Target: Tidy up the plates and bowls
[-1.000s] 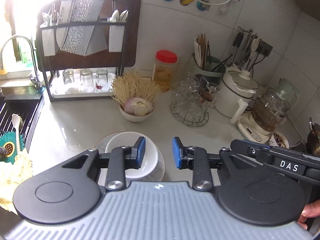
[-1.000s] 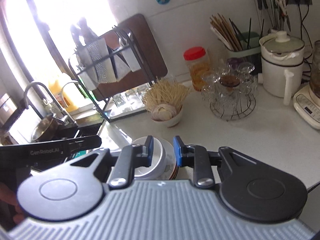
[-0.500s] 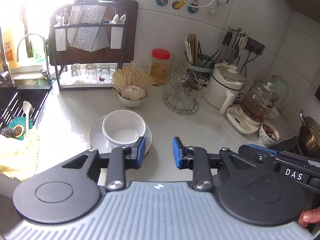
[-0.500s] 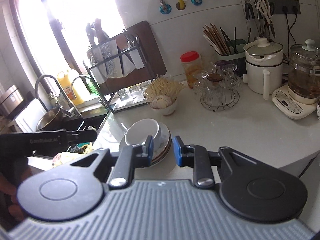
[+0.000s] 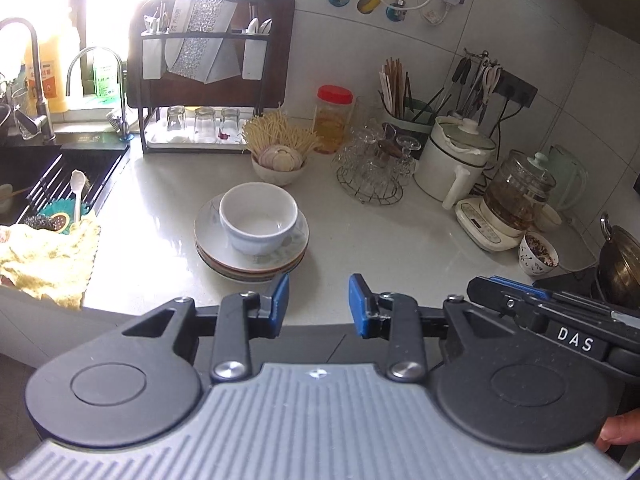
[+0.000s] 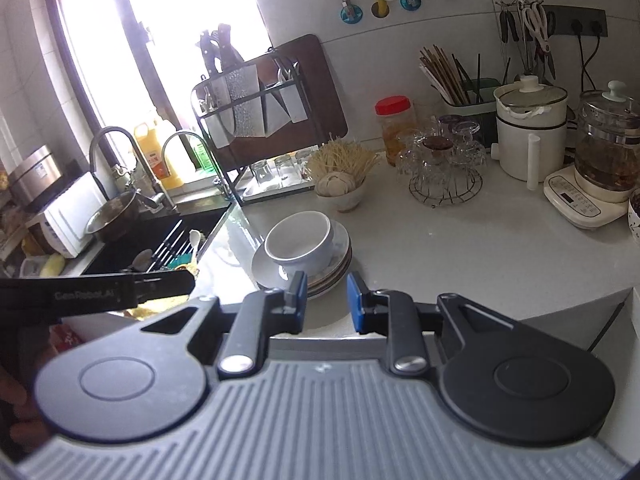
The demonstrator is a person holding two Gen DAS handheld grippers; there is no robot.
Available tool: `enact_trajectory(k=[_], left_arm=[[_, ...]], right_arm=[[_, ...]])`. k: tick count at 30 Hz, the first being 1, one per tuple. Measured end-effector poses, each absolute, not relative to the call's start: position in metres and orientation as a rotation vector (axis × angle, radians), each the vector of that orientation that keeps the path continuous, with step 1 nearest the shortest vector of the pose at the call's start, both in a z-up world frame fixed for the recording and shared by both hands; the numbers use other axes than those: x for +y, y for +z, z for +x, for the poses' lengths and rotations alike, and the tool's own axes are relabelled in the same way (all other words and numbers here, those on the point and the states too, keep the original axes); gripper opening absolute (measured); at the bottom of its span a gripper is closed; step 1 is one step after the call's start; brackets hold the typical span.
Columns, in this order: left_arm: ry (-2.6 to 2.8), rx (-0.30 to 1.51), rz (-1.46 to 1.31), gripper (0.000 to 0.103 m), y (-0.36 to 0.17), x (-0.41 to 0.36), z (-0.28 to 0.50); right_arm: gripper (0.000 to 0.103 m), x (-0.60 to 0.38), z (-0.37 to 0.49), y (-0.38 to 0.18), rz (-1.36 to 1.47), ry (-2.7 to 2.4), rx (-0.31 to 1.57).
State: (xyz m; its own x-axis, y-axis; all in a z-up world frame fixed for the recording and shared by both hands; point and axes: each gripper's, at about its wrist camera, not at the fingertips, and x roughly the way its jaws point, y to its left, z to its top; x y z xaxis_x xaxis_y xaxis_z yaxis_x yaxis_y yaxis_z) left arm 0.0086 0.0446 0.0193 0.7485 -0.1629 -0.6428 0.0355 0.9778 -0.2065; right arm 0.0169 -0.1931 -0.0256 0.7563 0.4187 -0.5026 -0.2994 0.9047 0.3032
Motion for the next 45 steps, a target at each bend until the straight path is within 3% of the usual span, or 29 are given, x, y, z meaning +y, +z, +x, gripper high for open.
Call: enact_trajectory(k=[36, 42, 43, 44, 45], left_arm=[[0.001, 0.684, -0.172, 0.04, 0.019, 0.036, -0.052], [0.01, 0.681, -0.168, 0.056, 0.019, 0.037, -0.058], [0.007, 0.683, -0.161, 0.063, 0.02, 0.037, -0.058], [0.01, 0.68, -0.154, 0.069, 0.021, 0.037, -0.058], [0.019, 0.675, -0.148, 0.072, 0.021, 0.037, -0.058]], right_arm=[[0.026, -0.206, -0.021, -0.032, 0.197, 0.366, 0.585], [0.026, -0.205, -0.021, -0.032, 0.171, 0.356, 0.577], [0.032, -0.205, -0.02, -0.032, 0.166, 0.351, 0.575], [0.046, -0.206, -0.019, -0.032, 0.166, 0.346, 0.574], [0.051, -0.206, -0.018, -0.032, 0.166, 0.343, 0.57]])
